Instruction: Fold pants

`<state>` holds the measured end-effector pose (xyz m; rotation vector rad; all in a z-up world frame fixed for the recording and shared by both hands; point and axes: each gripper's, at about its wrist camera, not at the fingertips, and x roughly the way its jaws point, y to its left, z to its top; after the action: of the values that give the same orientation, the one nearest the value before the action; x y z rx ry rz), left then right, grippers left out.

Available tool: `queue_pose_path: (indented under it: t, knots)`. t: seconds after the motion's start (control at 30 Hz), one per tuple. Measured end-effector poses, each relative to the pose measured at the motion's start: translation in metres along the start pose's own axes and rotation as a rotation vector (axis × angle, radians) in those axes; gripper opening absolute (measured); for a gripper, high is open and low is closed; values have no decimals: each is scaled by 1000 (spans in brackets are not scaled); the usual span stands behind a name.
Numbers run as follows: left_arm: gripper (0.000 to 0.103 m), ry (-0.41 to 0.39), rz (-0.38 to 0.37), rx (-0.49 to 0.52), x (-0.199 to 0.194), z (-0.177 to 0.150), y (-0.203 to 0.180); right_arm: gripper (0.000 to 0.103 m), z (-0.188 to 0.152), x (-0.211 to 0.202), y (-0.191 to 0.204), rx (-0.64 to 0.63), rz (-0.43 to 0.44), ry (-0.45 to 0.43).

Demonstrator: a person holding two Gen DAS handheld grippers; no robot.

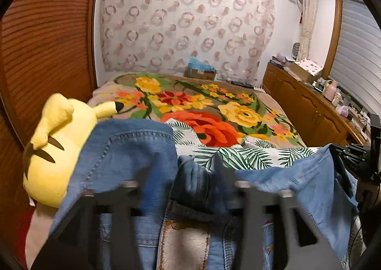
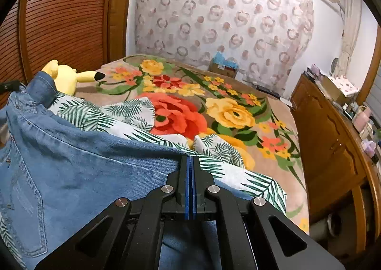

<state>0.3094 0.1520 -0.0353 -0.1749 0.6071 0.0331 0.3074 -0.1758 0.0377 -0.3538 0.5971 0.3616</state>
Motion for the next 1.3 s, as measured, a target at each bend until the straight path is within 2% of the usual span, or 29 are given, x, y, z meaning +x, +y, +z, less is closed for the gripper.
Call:
queue_pose_path:
  t: [0.03,0.07,0.27,0.5,0.57,0.7,0.73,0.9,1.0,1.1,1.3]
  knots:
    - [76,-7,-2,5,-3,0,-1,1,1,1,-1,2,-4,4]
    - [79,-12,-5,8,-4,-1,-2,1,3,5,-1,2,-10,8]
    - [79,9,-14,49,-8,-9,-13,1,11,19,-2,8,-18,31]
    - [79,47,-79,94,-6,-24,-47,1,10,20,-6,28,-5,65]
    - [79,60,-100,116,-1,-29,-59,7,9,14,-10,52,9,73]
    - [79,87,-156,160,8,-39,-87,42,1,-4,-22,89,7,90]
    - [79,90,-165,169,8,-42,-93,45,-3,-12,-26,102,10,89]
    - [79,99,-224,229,15,-56,-120,46,-30,-46,-47,175,-15,99]
    - [79,116,-232,268,23,-66,-130,46,-49,-63,-54,194,-30,128]
    - [79,131,-236,289,28,-73,-134,46,-64,-76,-57,199,-64,152]
    - [79,156,-245,288,33,-77,-130,46,-77,-83,-56,226,-66,190]
